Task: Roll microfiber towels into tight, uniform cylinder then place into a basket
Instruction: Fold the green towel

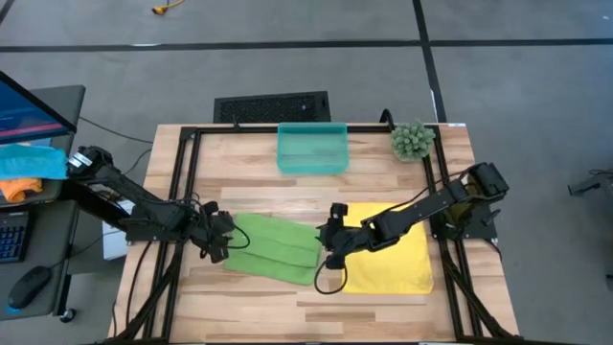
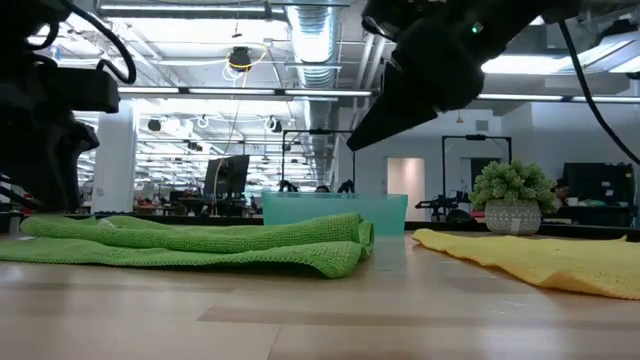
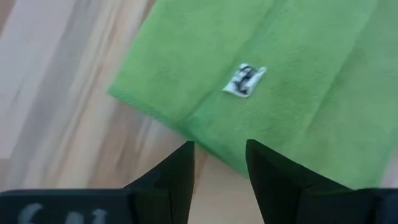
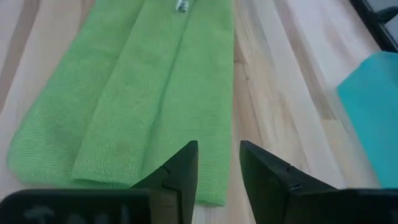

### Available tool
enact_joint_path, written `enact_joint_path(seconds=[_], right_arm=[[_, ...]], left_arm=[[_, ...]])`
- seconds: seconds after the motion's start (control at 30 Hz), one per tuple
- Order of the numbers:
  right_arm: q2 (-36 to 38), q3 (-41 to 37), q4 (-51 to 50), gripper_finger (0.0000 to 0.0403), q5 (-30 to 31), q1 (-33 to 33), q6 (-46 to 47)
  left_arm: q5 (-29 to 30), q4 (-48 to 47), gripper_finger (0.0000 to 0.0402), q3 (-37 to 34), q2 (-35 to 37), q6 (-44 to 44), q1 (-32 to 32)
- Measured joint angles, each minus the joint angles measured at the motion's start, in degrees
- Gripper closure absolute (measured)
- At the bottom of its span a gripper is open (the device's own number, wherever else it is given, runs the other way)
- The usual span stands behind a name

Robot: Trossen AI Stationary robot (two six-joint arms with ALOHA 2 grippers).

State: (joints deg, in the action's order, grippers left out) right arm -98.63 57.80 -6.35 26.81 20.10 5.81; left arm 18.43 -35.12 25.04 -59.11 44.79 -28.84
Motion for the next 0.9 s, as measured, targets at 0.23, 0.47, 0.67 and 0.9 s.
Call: enact_joint_path(seconds=[0.23, 0.47, 0.67, 0.9], right_arm=[[-0.06, 0.00, -0.51, 0.0270, -0.37, 0.00, 1.31], [-0.06, 0.00, -0.56, 0.0270, -0.44, 0.02, 1.33], [-0.06, 0.00, -0.54, 0.0271, -0.44, 0.02, 1.33], [-0.06, 0.00, -0.56, 0.0269, -0.44, 0.02, 1.33]], left_arm=[[-1.64, 1.44, 0.0264, 0.00, -0.02, 2.52, 0.07], [-1.12, 1.19, 0.0264, 0.00, -0.04, 5.61, 0.07], [-1.01, 1.61, 0.0265, 0.00, -0.76, 10.01, 0.07], [-1.41, 5.48, 0.0265, 0.02, -6.47, 8.61, 0.07]])
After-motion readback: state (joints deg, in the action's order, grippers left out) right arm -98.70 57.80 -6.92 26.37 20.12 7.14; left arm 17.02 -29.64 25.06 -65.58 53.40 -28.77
